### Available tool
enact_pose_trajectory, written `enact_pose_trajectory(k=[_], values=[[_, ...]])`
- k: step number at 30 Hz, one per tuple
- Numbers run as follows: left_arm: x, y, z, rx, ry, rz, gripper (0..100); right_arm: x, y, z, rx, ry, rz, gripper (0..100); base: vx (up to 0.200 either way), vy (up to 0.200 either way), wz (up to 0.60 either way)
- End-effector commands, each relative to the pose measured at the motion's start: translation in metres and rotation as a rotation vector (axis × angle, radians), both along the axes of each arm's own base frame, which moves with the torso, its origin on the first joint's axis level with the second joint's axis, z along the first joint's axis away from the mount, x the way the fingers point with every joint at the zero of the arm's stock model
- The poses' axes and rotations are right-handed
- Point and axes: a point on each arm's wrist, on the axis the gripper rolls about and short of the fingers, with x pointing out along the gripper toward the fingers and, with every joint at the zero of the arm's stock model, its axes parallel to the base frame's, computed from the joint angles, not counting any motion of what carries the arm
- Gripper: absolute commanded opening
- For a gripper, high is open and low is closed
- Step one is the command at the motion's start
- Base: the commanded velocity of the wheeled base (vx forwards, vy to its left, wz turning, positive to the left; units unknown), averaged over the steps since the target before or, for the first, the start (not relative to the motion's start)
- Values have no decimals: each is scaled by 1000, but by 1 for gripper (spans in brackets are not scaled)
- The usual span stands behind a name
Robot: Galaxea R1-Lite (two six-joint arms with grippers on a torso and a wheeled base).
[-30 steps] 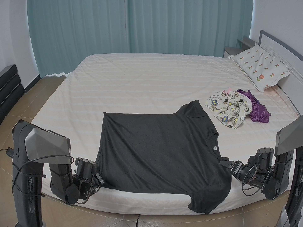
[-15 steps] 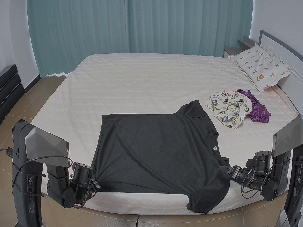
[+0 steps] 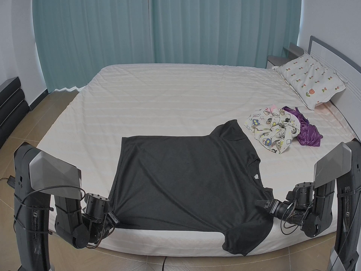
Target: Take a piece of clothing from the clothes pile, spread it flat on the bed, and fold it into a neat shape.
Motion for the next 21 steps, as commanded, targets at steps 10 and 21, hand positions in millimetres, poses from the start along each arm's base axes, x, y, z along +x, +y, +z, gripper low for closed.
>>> enact_pose_trajectory(k=[10,21], values=[[3,0,1,-13,-14,11,0,16,-1,-18,-87,16,47,0,0,0,0],[11,0,16,-37,-80,28,0,50,-8,-8,-77,-102,9,0,0,0,0]])
